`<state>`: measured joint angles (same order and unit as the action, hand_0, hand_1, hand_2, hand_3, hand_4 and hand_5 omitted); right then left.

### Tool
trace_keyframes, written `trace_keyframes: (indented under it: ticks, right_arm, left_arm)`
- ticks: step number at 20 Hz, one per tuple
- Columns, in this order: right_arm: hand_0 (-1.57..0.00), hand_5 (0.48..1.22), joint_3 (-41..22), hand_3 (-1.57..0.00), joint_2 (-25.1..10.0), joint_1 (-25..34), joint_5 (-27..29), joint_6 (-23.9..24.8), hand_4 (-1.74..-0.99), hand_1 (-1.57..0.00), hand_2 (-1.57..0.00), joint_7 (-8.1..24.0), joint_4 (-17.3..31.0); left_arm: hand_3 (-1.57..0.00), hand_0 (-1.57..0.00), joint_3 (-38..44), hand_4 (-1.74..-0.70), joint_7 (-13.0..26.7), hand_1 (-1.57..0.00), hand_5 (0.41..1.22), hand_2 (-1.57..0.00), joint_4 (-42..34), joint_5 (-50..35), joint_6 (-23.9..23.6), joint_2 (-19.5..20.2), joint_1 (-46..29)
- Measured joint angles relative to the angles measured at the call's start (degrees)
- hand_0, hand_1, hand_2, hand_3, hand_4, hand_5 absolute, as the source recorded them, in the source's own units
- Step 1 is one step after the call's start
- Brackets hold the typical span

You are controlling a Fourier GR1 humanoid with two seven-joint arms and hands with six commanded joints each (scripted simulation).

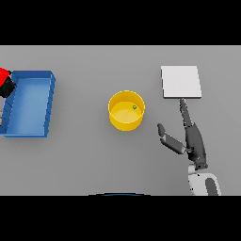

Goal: Pick up the red beaker and tilt it to pour out 1 green nut into yellow bowl. Pick up the yellow bowl and place it on the metallic measuring scale.

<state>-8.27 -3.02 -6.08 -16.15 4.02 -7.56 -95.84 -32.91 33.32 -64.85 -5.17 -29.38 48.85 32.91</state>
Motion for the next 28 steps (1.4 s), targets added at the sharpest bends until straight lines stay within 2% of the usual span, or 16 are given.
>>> trace_keyframes:
  ticks: [1,2,3,5,6,7,8,10,12,17,19,20,21,26,28]
  right_arm:
    - [0.00,0.664,-0.20,0.00,-0.07,-0.30,0.00,-0.21,-1.197,0.00,0.00,-0.86,-0.20]
    - [0.00,0.663,-0.31,0.00,0.07,-0.46,-0.37,0.06,-1.192,0.00,0.00,-0.37,-0.20]
    - [0.00,0.663,-0.13,0.00,0.07,-0.58,-0.02,-0.05,-1.188,0.00,0.00,-0.23,0.08]
    - [0.00,0.665,0.00,0.00,0.17,-0.41,0.21,0.09,-1.185,0.00,0.00,-1.03,0.11]
    - [0.00,0.665,-0.03,0.00,-0.07,-0.72,0.03,0.12,-1.181,0.00,0.00,-1.46,-0.29]
    - [0.00,0.667,-0.17,0.00,0.05,-0.42,-0.29,0.19,-1.182,0.00,0.00,-0.39,0.08]
    - [0.00,0.667,0.10,0.00,-0.46,-0.60,0.07,-0.15,-1.184,0.00,0.00,-0.61,-0.15]
    - [0.00,0.666,0.07,0.00,-0.48,-1.83,0.52,-0.46,-1.189,0.00,0.00,-1.17,-0.89]
    - [0.00,0.668,-0.13,0.00,-0.43,-1.03,0.22,-0.52,-1.188,0.00,0.00,0.44,-1.01]
    - [0.00,0.660,-1.13,0.00,-0.35,-0.17,-2.65,0.64,-1.203,0.00,0.00,2.16,-0.40]
    - [0.00,0.677,-1.47,0.00,-1.27,0.37,-4.01,0.45,-1.175,0.00,0.00,3.01,-0.02]
    - [0.00,0.694,-2.04,0.00,-1.92,1.05,-3.68,-1.16,-1.162,0.00,0.00,2.24,-0.03]
    - [0.00,0.708,-2.72,0.00,-2.45,2.30,-3.64,-2.53,-1.180,0.00,0.00,1.63,-0.44]
    - [0.00,0.691,-5.59,0.00,-8.86,9.87,-8.13,-8.82,-1.268,0.00,0.00,4.11,1.28]
    - [0.00,0.677,-8.17,0.00,-11.22,13.84,-13.05,-10.37,-1.282,0.00,0.00,6.48,2.84]
  left_arm:
    - [-1.50,-1.57,-0.99,-1.53,0.18,-1.57,0.865,-1.57,-0.09,-0.24,0.73,0.27,0.02]
    - [-1.36,-1.56,-2.16,-1.37,0.96,-1.45,0.830,-1.43,-1.24,-0.64,2.22,0.79,0.06]
    - [-1.13,-1.46,-2.15,-1.23,-0.09,-1.18,0.803,-1.19,-2.86,-1.83,4.74,1.92,-0.85]
    - [-0.72,-0.93,-2.11,-1.03,0.48,-0.76,0.758,-0.77,-3.90,-4.92,10.35,3.24,-1.28]
    - [-0.58,-0.75,-2.29,-0.97,0.40,-0.60,0.740,-0.61,-4.82,-5.65,12.57,4.00,-1.21]
    - [-0.46,-0.60,-2.56,-0.92,0.42,-0.48,0.723,-0.49,-5.22,-6.23,14.17,4.14,-1.02]
    - [-0.37,-0.48,-2.30,-0.88,0.34,-0.39,0.710,-0.39,-6.13,-7.06,15.63,5.37,-1.43]
    - [-0.24,-0.30,-2.30,-0.83,-0.52,-0.25,0.688,-0.25,-5.77,-7.92,16.69,4.79,-1.81]
    - [-0.15,-0.19,-1.86,-0.80,-0.64,-0.16,0.679,-0.16,-4.74,-8.32,16.76,4.34,-1.38]
    - [-0.05,-0.06,-0.52,-0.79,-3.70,-0.05,0.674,-0.05,-3.39,-8.45,15.69,3.71,-0.24]
    - [-0.03,-0.04,-0.04,-0.78,-5.55,-0.03,0.674,-0.03,-3.44,-8.74,14.76,3.14,-0.67]
    - [-0.02,-0.03,-0.20,-0.78,-5.42,-0.03,0.679,-0.03,-2.40,-8.32,14.85,2.60,0.18]
    - [-0.02,-0.03,-0.10,-0.78,-5.82,-0.02,0.685,-0.02,-2.57,-8.41,14.87,2.78,0.05]
    - [-0.01,-0.01,-0.54,-0.79,-5.62,-0.01,0.709,-0.01,-3.43,-8.67,14.68,2.39,-0.52]
    - [0.00,0.00,-0.56,-0.79,-5.55,0.00,0.709,0.00,-3.45,-8.65,14.31,2.22,-0.52]
